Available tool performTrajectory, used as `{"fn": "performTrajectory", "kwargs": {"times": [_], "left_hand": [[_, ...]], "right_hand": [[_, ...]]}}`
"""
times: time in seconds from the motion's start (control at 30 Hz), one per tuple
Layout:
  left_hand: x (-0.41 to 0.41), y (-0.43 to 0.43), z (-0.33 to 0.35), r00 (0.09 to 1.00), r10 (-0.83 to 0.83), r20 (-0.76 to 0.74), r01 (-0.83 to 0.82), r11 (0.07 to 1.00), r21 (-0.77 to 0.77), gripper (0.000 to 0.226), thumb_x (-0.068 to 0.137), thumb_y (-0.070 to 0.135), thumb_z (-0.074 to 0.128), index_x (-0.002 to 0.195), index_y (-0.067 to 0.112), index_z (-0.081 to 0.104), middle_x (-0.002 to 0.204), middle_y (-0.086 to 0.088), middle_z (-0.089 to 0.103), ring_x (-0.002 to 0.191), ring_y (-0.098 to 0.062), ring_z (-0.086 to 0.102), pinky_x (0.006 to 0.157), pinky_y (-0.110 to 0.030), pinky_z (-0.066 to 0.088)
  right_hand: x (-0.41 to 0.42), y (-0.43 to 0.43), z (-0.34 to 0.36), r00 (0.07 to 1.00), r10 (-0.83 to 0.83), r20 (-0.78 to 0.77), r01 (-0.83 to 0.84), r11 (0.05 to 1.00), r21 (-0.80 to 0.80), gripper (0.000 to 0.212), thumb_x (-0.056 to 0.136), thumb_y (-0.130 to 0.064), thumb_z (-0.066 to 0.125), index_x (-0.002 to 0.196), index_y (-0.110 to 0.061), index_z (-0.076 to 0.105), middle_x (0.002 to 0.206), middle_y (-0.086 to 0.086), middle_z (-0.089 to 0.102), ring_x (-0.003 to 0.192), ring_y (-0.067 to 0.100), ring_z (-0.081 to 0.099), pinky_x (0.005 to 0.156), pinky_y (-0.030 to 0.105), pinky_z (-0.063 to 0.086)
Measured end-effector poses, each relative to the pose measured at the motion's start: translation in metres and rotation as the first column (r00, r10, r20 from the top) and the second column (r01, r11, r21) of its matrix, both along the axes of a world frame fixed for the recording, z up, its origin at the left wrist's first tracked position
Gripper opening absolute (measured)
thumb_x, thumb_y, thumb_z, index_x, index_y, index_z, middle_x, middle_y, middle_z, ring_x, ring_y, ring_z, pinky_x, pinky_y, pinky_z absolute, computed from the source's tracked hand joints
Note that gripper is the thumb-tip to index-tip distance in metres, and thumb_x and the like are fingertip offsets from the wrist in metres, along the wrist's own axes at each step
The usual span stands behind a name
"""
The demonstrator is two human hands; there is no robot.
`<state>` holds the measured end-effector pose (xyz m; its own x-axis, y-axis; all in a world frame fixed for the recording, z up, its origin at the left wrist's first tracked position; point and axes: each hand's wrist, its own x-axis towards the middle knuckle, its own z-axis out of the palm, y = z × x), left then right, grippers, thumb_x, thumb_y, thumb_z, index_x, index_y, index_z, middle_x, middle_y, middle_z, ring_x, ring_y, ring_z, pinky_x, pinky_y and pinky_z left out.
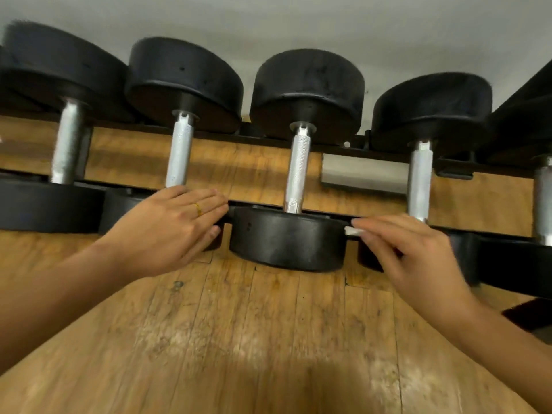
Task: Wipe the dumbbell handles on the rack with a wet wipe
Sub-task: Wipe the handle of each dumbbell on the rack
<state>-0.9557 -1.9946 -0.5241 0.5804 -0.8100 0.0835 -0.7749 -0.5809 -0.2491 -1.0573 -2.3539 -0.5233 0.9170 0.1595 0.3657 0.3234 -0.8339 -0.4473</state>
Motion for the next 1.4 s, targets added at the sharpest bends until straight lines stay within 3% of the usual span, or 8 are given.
{"fn": "performTrajectory", "kwargs": {"times": [0.1, 0.3, 0.5, 0.7, 0.8, 0.93, 1.17, 1.4], "left_hand": [[0.009, 0.007, 0.005, 0.997, -0.036, -0.074, 0.04, 0.997, 0.059, 0.057, 0.106, 0.04, 0.032, 0.14, 0.005, 0.062, 0.143, -0.012, 0.061, 0.14, -0.026, 0.052, 0.115, -0.044, 0.04], [0.01, 0.013, 0.013, 0.987, -0.1, -0.128, 0.118, 0.982, 0.149, 0.055, 0.104, 0.04, 0.037, 0.14, 0.006, 0.062, 0.149, -0.012, 0.056, 0.142, -0.028, 0.049, 0.118, -0.048, 0.036], [0.008, 0.017, 0.012, 0.982, -0.167, -0.09, 0.175, 0.981, 0.086, 0.051, 0.105, 0.037, 0.044, 0.135, 0.002, 0.066, 0.143, -0.014, 0.061, 0.136, -0.032, 0.055, 0.116, -0.05, 0.04], [0.014, 0.017, 0.013, 0.966, -0.223, -0.133, 0.235, 0.968, 0.086, 0.055, 0.104, 0.04, 0.044, 0.133, -0.001, 0.066, 0.142, -0.016, 0.062, 0.144, -0.031, 0.047, 0.121, -0.048, 0.033], [0.024, 0.024, 0.017, 0.934, -0.311, -0.173, 0.335, 0.933, 0.133, 0.064, 0.103, 0.046, 0.04, 0.14, -0.003, 0.058, 0.148, -0.02, 0.055, 0.149, -0.032, 0.038, 0.124, -0.048, 0.025], [0.03, 0.023, 0.014, 0.913, -0.38, -0.151, 0.402, 0.902, 0.157, 0.064, 0.106, 0.047, 0.039, 0.141, -0.003, 0.056, 0.145, -0.022, 0.056, 0.143, -0.032, 0.047, 0.124, -0.049, 0.027], [0.031, 0.032, 0.014, 0.884, -0.445, -0.143, 0.451, 0.893, 0.006, 0.055, 0.105, 0.043, 0.046, 0.13, 0.0, 0.069, 0.135, -0.016, 0.066, 0.133, -0.033, 0.059, 0.118, -0.05, 0.038], [0.03, 0.032, 0.009, 0.884, -0.447, -0.135, 0.451, 0.893, -0.004, 0.055, 0.106, 0.043, 0.043, 0.131, 0.0, 0.068, 0.135, -0.015, 0.067, 0.132, -0.032, 0.059, 0.115, -0.05, 0.042]], "right_hand": [[0.015, 0.032, 0.0, 0.965, -0.251, -0.079, 0.263, 0.925, 0.275, 0.023, 0.099, -0.018, 0.06, 0.119, -0.015, 0.072, 0.109, -0.006, 0.07, 0.103, 0.007, 0.064, 0.093, 0.025, 0.051], [0.005, 0.067, -0.005, 0.888, -0.405, -0.217, 0.458, 0.745, 0.485, 0.024, 0.101, -0.012, 0.06, 0.122, -0.012, 0.071, 0.116, -0.005, 0.071, 0.109, -0.004, 0.06, 0.096, 0.008, 0.044], [-0.015, 0.084, -0.003, 0.818, -0.466, -0.336, 0.574, 0.626, 0.528, 0.026, 0.098, -0.013, 0.063, 0.123, -0.013, 0.07, 0.116, 0.0, 0.068, 0.105, 0.012, 0.066, 0.092, 0.035, 0.056], [-0.017, 0.1, 0.003, 0.74, -0.519, -0.428, 0.669, 0.504, 0.546, 0.031, 0.103, -0.026, 0.054, 0.13, -0.016, 0.067, 0.114, -0.002, 0.069, 0.106, 0.011, 0.064, 0.092, 0.037, 0.056], [-0.026, 0.11, 0.008, 0.727, -0.463, -0.507, 0.684, 0.423, 0.594, 0.031, 0.105, -0.029, 0.05, 0.131, -0.022, 0.065, 0.09, -0.018, 0.062, 0.082, -0.002, 0.057, 0.076, 0.02, 0.05], [-0.021, 0.097, 0.007, 0.714, -0.506, -0.485, 0.697, 0.44, 0.567, 0.018, 0.102, -0.024, 0.058, 0.114, -0.018, 0.07, 0.1, -0.006, 0.071, 0.094, 0.008, 0.066, 0.084, 0.036, 0.057], [-0.015, 0.093, 0.006, 0.73, -0.495, -0.47, 0.682, 0.57, 0.459, 0.027, 0.099, -0.021, 0.063, 0.125, -0.014, 0.069, 0.116, -0.004, 0.067, 0.104, 0.001, 0.063, 0.086, 0.007, 0.046], [-0.005, 0.091, 0.006, 0.626, -0.575, -0.527, 0.78, 0.476, 0.406, 0.024, 0.096, -0.012, 0.066, 0.118, -0.015, 0.073, 0.1, -0.006, 0.072, 0.085, -0.008, 0.062, 0.079, 0.002, 0.045]]}}
